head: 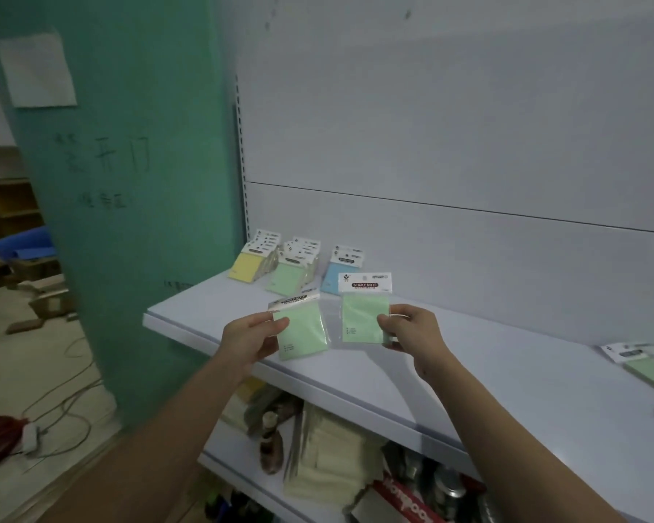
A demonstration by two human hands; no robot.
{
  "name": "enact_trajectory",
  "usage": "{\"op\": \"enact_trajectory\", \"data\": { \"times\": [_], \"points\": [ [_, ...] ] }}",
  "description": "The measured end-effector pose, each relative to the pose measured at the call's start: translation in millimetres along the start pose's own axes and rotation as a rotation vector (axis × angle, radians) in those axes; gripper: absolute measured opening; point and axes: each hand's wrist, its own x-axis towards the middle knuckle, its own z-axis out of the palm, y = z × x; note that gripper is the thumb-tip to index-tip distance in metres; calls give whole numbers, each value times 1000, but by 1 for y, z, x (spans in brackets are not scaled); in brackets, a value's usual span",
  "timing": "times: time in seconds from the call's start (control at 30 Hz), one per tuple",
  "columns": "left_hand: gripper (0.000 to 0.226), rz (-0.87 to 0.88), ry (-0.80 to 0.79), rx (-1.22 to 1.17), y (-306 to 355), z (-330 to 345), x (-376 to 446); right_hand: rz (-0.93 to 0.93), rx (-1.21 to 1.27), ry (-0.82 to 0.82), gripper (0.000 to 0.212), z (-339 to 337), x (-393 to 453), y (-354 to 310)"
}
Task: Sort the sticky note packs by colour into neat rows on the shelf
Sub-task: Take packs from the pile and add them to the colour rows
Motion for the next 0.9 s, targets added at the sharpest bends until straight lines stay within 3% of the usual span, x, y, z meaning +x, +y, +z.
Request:
{"op": "enact_trajectory", "data": {
  "times": [0.23,0.57,0.67,0.8,0.9],
  "points": [
    [31,0,-17,-1,11,-44,64,29,-14,21,4,62,35,13],
    [36,4,-99,49,28,-97,193,69,25,15,11,164,142,37],
    [23,20,-133,43,37,-104,229,69,0,61,13,187,166,43],
    [27,40,-201,59,35,-111,263,40,-82,156,11,206,181,51],
    [23,48,-242,51,29,-118,275,7,-211,232,20,217,182,50]
  ]
}}
